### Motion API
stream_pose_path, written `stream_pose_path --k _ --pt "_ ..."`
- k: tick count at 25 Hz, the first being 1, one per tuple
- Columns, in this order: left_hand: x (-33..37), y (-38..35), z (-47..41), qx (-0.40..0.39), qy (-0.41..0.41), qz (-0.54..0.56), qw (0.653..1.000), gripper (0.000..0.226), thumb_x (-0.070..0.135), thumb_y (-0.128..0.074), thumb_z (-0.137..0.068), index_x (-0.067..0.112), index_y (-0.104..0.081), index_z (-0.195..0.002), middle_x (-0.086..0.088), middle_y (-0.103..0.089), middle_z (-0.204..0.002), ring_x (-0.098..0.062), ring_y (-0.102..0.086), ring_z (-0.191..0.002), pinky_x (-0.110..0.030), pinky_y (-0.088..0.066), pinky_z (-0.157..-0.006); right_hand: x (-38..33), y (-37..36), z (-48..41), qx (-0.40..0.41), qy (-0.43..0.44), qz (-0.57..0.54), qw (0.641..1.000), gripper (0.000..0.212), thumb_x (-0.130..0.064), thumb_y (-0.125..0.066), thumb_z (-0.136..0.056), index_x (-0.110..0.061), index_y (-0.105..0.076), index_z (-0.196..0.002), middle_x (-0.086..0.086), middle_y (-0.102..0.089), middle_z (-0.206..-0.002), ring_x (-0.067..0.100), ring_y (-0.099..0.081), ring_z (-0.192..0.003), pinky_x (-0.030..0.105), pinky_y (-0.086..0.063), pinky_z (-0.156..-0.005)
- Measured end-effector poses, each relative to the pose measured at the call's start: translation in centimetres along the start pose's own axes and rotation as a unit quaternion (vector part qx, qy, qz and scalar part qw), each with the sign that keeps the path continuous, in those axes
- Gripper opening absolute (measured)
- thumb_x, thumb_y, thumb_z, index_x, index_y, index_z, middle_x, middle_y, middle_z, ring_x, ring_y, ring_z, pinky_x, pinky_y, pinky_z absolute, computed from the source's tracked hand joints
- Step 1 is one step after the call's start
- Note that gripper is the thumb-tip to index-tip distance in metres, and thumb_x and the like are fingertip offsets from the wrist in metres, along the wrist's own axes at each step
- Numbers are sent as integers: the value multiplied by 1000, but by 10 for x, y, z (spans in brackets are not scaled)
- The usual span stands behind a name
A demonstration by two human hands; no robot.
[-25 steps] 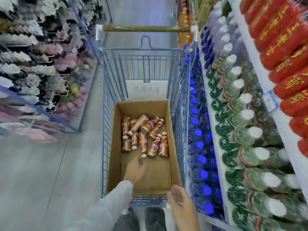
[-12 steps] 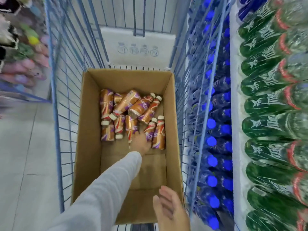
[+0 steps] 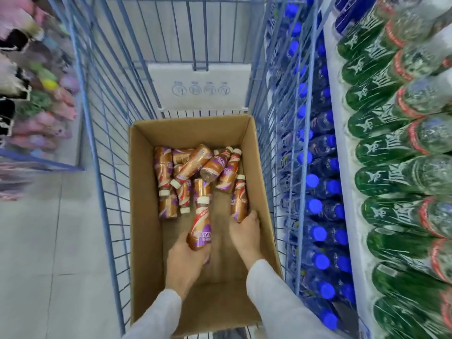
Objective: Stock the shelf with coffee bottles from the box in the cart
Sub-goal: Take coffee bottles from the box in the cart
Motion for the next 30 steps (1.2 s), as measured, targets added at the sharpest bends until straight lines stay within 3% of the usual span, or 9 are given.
stream_pose_path --k 4,9,13,15,18,21,24,28,30 --pt "-40 43 38 60 54 60 995 56 42 -93 -66 36 -58 -110 18 -67 -94 -2 -66 -85 -23 -52 -71 1 -41 -57 20 -32 76 996 73 -18 -57 -94 3 -19 -153 22 -33 -155 39 -35 -141 45 -32 -113" --pt "-78 53 47 74 100 122 985 69 29 -98 -58 25 -66 -118 1 -74 -105 -20 -71 -95 -46 -56 -97 22 -70 -87 82 -62 84 991 67 -27 -65 -91 3 -34 -142 23 -36 -143 44 -41 -130 51 -37 -109" --pt "-74 55 51 81 91 129 984 68 34 -95 -61 28 -61 -119 12 -70 -102 -12 -68 -92 -38 -59 -86 53 -87 -88 1 -120 -79 990 61 -26 -74 -86 3 -51 -135 23 -51 -133 38 -52 -122 38 -47 -102" --pt "-60 56 58 75 78 114 988 70 42 -90 -67 29 -54 -125 10 -65 -104 -11 -64 -91 -30 -58 -76 55 -81 -63 -40 -114 -151 981 53 -25 -74 -87 1 -56 -129 16 -66 -112 26 -65 -100 29 -52 -80" --pt "-26 64 87 70 44 123 989 72 45 -86 -72 28 -50 -132 3 -61 -114 -16 -63 -96 -24 -57 -71 50 -42 11 -71 -80 -214 971 60 -31 -79 -83 -12 -43 -128 6 -65 -112 20 -66 -94 28 -48 -69" --pt "9 77 130 61 -14 164 984 69 45 -87 -66 32 -51 -123 9 -62 -113 -13 -65 -97 -11 -52 -54 34 4 93 -111 -20 -220 969 69 -38 -84 -78 -25 -36 -126 -7 -63 -106 7 -66 -88 19 -46 -61" --pt "47 93 178 53 -85 192 976 69 49 -87 -53 34 -54 -112 8 -65 -111 -14 -68 -98 -16 -57 -58 15 54 168 -132 55 -249 958 72 -36 -86 -77 -28 -37 -128 -10 -66 -110 3 -67 -91 14 -50 -61" --pt "87 100 241 27 -176 197 964 77 48 -97 -50 34 -57 -114 6 -69 -112 -11 -71 -97 -32 -64 -70 -2 121 245 -116 135 -299 938 45 -25 -84 -81 -28 -58 -119 -20 -76 -90 -3 -71 -79 13 -52 -60" --pt "101 100 272 16 -228 195 954 73 45 -98 -54 35 -59 -115 10 -71 -108 -5 -71 -92 -24 -61 -68 -2 151 278 -92 168 -318 929 43 -20 -84 -81 -25 -59 -115 -18 -76 -88 1 -73 -78 17 -55 -61"
Point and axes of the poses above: each hand's wrist, its own z-axis away from the middle knuckle, its own y-axis out of the back of the hand, x = y × z, the point moved 10 cm from there along -z, towards the middle knuckle
